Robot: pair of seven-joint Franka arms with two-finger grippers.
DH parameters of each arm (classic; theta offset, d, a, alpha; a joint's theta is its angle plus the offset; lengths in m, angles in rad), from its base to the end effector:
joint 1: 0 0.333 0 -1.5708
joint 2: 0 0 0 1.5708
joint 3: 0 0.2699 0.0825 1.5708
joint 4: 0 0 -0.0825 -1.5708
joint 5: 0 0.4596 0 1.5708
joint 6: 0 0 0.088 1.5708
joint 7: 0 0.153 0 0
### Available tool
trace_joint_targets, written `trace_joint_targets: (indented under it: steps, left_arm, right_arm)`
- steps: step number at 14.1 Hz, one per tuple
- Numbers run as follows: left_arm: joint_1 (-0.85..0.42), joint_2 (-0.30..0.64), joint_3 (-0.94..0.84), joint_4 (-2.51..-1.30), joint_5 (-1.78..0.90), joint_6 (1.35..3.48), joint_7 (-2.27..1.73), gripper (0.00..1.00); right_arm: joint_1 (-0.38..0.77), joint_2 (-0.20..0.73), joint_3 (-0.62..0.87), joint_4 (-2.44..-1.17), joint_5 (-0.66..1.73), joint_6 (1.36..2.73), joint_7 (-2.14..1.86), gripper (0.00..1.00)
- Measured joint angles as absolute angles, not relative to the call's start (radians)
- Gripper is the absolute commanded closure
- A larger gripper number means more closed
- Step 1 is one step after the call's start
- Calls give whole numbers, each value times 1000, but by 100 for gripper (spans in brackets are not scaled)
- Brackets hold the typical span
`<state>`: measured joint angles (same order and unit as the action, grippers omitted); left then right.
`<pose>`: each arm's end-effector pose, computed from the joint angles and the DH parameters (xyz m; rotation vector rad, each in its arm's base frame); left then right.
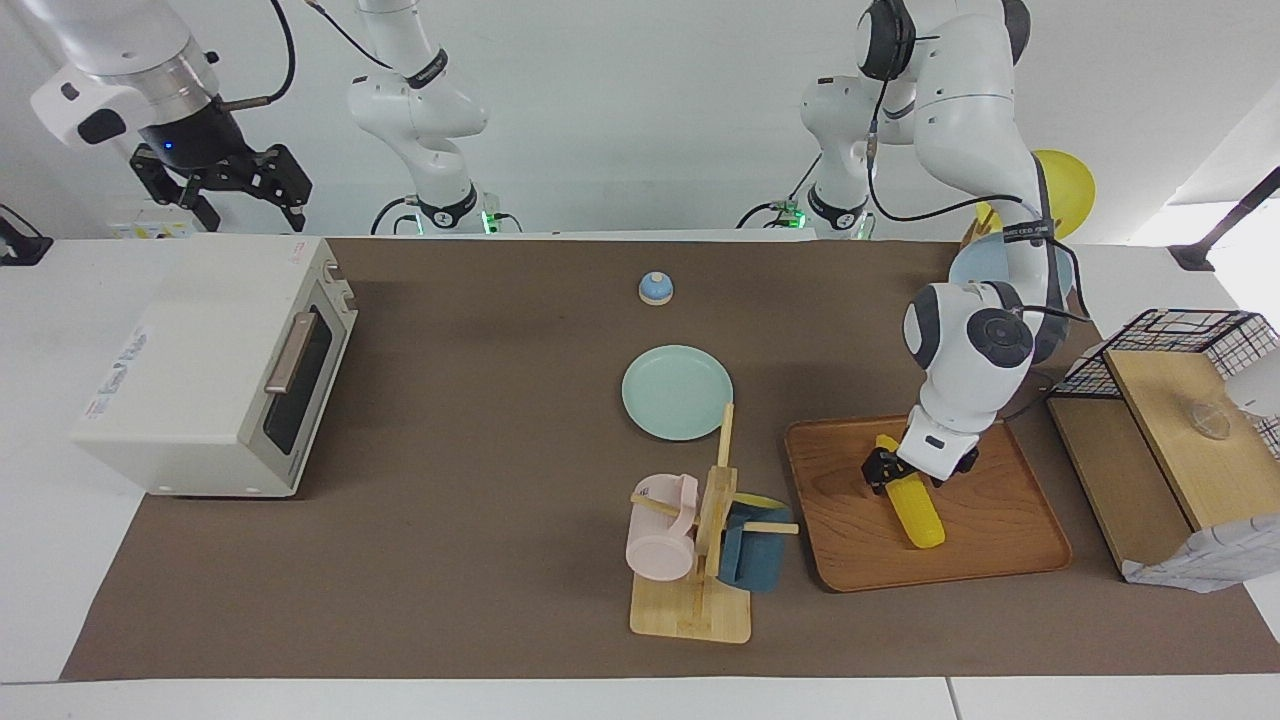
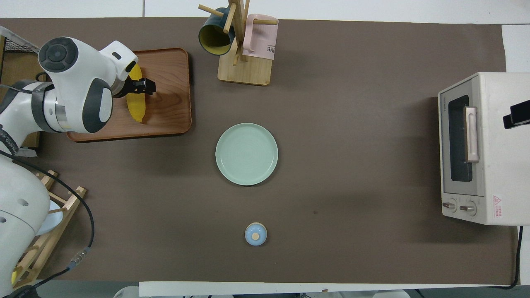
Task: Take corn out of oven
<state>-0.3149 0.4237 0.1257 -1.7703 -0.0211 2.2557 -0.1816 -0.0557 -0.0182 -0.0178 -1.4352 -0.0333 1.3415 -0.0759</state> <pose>0.6922 -0.1348 0.1988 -3.1178 0.0116 -0.1098 0.5933 -0.0494 0.5972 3.1126 -0.0061 -0.1210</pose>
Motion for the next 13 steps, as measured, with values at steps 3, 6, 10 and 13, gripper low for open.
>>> trace_joint_targets:
  steps: [3,6,10,13]
  left_arm:
    - [-293,316,132,-1754,-20,2073,-190,0]
    - [-240,164,138,-1733,-19,1867,-163,0]
    - [-217,-29,140,-1669,16,1561,-92,0]
    - [-217,-65,140,-1594,32,1429,-14,0]
  right_arm:
    - [-56,-19,-23,-1454,-33,1343,-76,0]
    - [-56,-19,-23,-1463,-33,1342,-76,0]
    - [-50,-19,-22,-1467,-33,1339,-76,0]
    - [-49,-19,-22,-1467,-33,1339,-76,0]
